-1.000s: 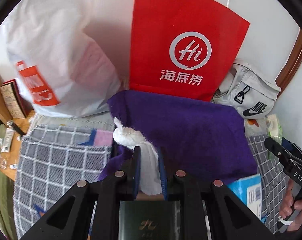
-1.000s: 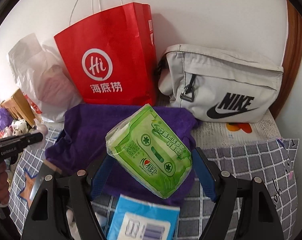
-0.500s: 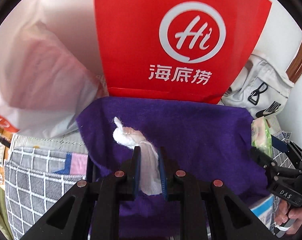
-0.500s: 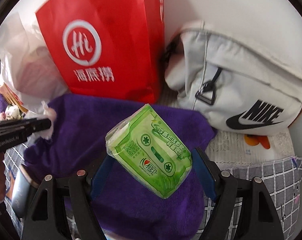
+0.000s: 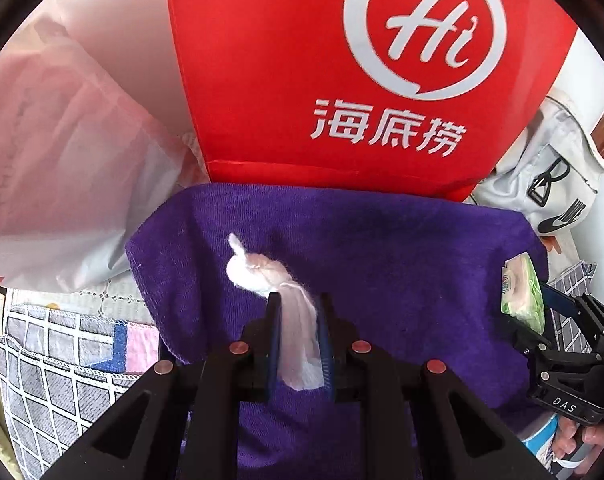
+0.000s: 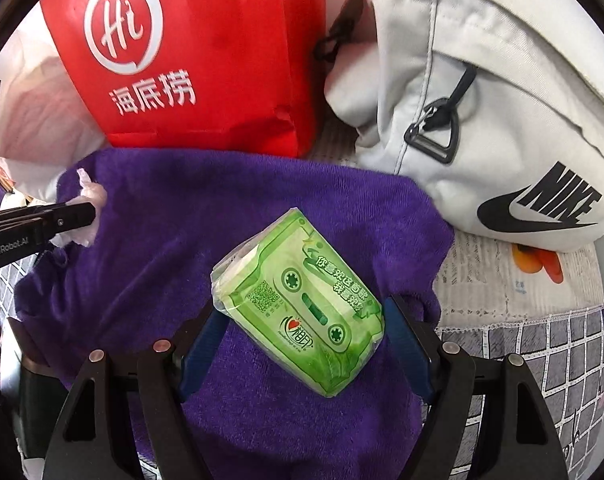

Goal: Organize soft objects
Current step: 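Carry the cloth with the left tool while the right tool carries the wipes onto the purple towel, then open both tools to drop the cloth and wipes on the purple towel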

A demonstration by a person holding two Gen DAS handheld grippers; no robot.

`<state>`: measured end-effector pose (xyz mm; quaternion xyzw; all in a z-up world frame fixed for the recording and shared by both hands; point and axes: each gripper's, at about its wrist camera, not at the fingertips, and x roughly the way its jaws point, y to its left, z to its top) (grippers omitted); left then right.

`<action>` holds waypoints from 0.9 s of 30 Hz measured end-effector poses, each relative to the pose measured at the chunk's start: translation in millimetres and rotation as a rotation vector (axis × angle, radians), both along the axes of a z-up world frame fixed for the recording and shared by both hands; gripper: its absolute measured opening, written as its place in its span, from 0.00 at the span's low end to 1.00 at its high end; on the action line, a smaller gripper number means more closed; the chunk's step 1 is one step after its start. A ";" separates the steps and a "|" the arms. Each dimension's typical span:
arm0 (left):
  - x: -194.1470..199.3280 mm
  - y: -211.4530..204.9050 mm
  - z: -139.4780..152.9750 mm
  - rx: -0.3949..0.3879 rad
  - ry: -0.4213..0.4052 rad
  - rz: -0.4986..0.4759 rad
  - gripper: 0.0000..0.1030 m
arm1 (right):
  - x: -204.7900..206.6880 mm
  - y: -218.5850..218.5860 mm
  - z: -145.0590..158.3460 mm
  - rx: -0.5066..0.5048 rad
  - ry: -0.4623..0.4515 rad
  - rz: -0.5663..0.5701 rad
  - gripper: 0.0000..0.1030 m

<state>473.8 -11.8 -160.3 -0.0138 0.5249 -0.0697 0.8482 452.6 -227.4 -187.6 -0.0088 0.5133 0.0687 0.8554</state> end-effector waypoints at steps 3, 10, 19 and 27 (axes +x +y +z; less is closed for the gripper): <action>5.4 -3.7 -2.0 -0.004 0.005 0.001 0.16 | 3.4 -1.9 -2.5 0.003 0.006 -0.001 0.76; 13.9 -12.0 -11.6 -0.006 0.032 -0.012 0.16 | 7.5 -1.5 -6.5 0.009 0.028 -0.004 0.77; 14.6 -20.2 -16.6 -0.011 0.030 -0.007 0.53 | 9.0 10.9 -2.0 -0.003 -0.014 0.022 0.89; 8.4 -21.3 -0.9 -0.021 -0.015 -0.009 0.67 | -8.2 18.2 17.0 -0.024 -0.088 0.014 0.89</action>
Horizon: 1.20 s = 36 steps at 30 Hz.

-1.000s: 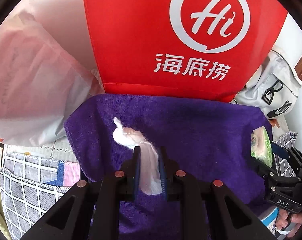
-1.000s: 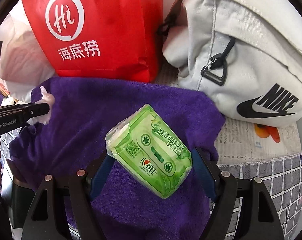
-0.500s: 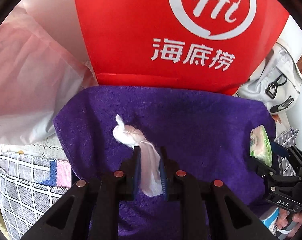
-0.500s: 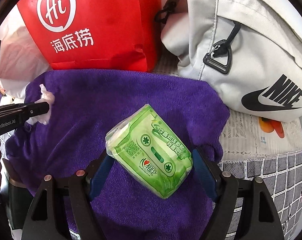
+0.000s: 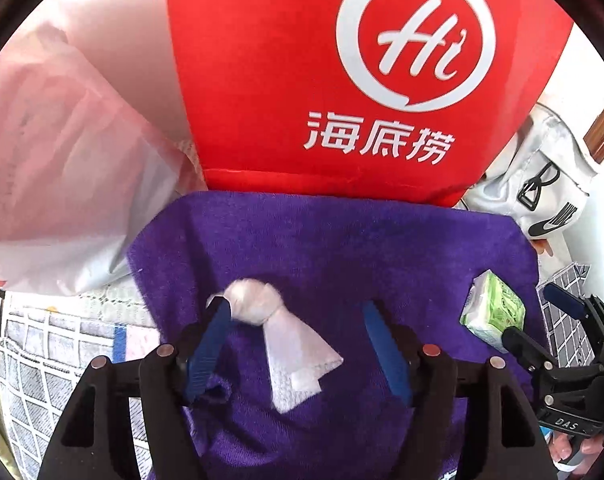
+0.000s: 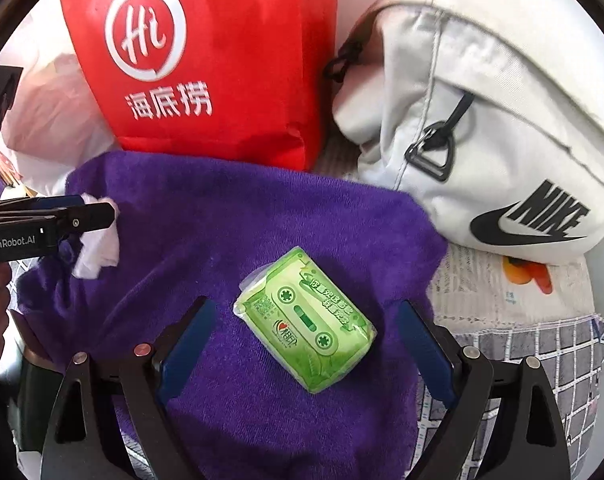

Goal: Organize soft objects
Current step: 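Open both tools to drop the cloth and wipes on the purple towel, then grasp the white mesh bag with the right tool while the left tool returns to the items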

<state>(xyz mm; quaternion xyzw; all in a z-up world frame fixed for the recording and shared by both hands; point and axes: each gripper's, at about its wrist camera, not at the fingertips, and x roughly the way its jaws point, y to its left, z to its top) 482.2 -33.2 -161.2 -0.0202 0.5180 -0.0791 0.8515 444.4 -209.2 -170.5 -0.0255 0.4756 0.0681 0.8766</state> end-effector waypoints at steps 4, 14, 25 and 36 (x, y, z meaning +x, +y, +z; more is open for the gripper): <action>-12.8 1.8 11.7 -0.018 -0.011 0.022 0.69 | -15.4 -2.6 16.9 0.003 -0.041 -0.006 0.89; -68.9 33.6 49.3 -0.001 -0.037 0.077 0.69 | -77.3 -24.0 55.8 0.145 -0.075 -0.034 0.89; -163.5 68.8 76.6 0.048 -0.085 0.119 0.69 | -182.6 10.4 58.8 0.190 -0.057 0.018 0.85; -242.6 101.4 55.0 0.007 -0.074 0.138 0.69 | -245.6 59.8 30.4 0.261 0.011 0.139 0.85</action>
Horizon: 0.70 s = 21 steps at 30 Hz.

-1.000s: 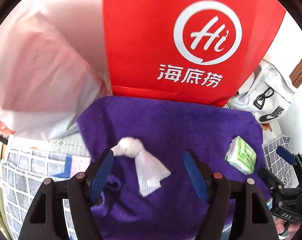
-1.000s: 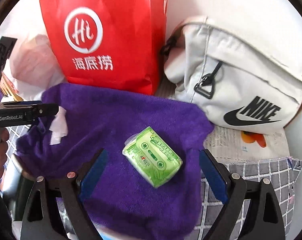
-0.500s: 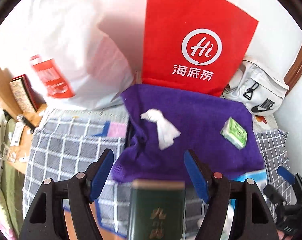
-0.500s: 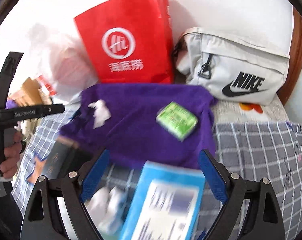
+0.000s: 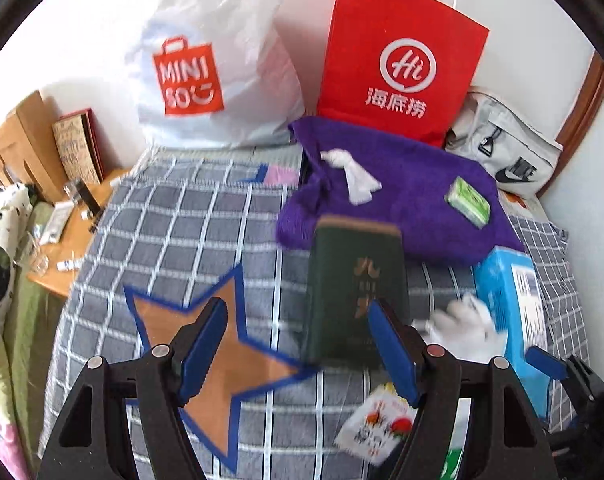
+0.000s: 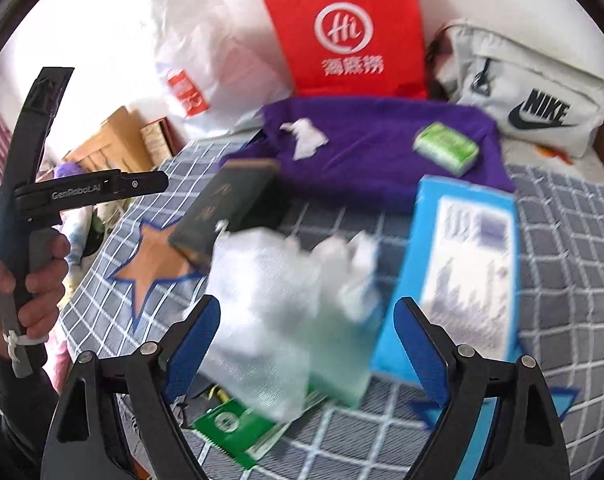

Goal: Organize soft objects
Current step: 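Grasp the white mesh bag with the right tool while the left tool returns to the items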

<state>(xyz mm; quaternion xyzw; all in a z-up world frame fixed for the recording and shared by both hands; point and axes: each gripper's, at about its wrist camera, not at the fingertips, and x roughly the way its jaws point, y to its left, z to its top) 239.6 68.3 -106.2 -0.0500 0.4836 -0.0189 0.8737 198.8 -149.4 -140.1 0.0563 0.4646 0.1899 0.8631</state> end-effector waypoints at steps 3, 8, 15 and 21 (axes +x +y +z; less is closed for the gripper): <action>-13.4 5.6 -8.2 -0.014 0.010 -0.001 0.69 | -2.1 8.3 -7.9 -0.008 0.005 0.013 0.84; -22.6 13.3 -18.8 -0.039 0.025 0.001 0.69 | 6.0 13.0 -19.2 0.009 0.043 0.029 0.63; -24.2 17.0 -28.3 -0.054 0.050 0.019 0.69 | -2.0 11.4 -11.3 0.072 0.027 0.076 0.16; -33.0 5.9 -27.0 -0.045 0.048 -0.002 0.69 | -17.9 5.0 4.6 0.043 -0.035 0.071 0.12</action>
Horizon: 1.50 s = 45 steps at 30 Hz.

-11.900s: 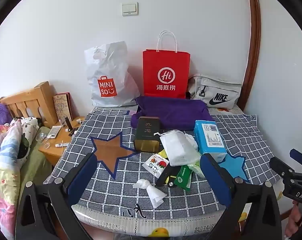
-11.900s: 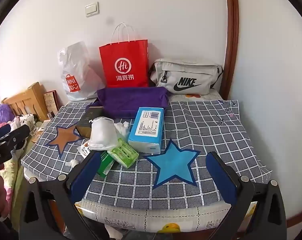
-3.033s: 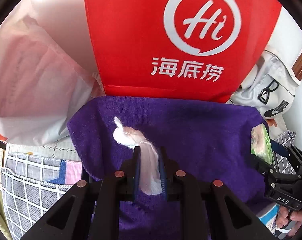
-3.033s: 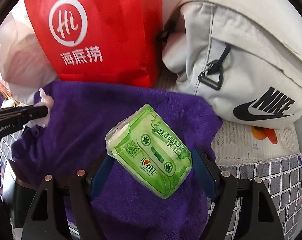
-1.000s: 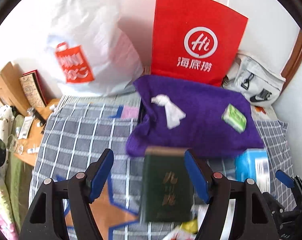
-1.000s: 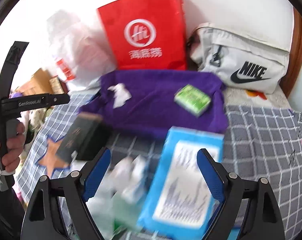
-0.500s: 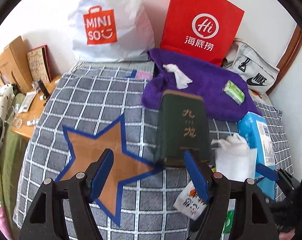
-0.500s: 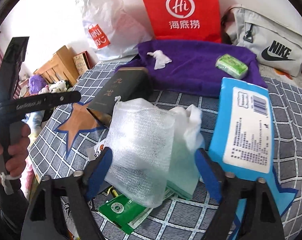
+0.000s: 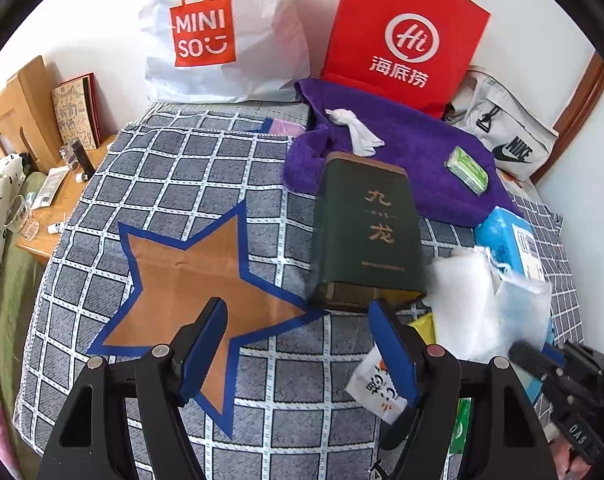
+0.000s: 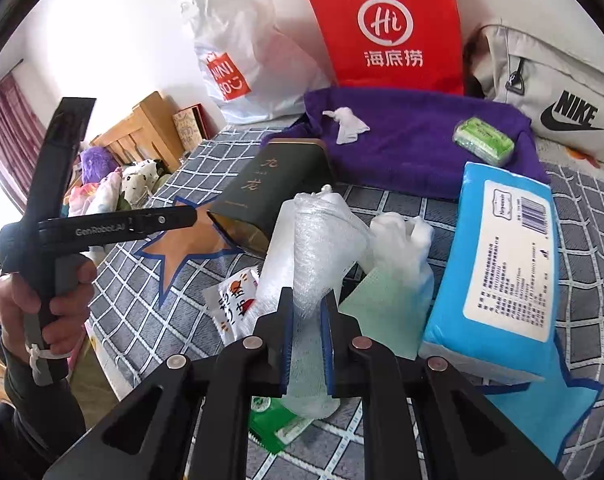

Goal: Organize soft objects
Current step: 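Grasp the white mesh bag with the right tool while the left tool returns to the items, then grasp the white snack packet with red fruit print with the left tool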

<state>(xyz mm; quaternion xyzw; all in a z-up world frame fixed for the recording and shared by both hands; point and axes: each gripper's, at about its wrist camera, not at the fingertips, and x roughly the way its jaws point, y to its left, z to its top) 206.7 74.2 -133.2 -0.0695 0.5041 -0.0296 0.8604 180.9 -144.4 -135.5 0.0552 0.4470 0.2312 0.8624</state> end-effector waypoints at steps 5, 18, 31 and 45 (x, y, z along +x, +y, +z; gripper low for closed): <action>-12.0 -9.6 -2.0 0.004 0.006 -0.019 0.69 | -16.3 -19.5 7.5 0.008 -0.021 -0.029 0.11; -33.7 -59.0 -34.3 0.048 0.056 -0.122 0.69 | -66.9 -78.0 -18.8 -0.079 0.037 -0.132 0.11; -25.6 -79.3 -59.4 0.065 0.069 -0.175 0.76 | -70.6 -112.3 -59.4 -0.108 0.115 -0.222 0.25; -32.8 -53.3 -62.7 0.100 0.077 -0.172 0.78 | -60.3 -90.1 -67.6 -0.128 0.089 -0.223 0.85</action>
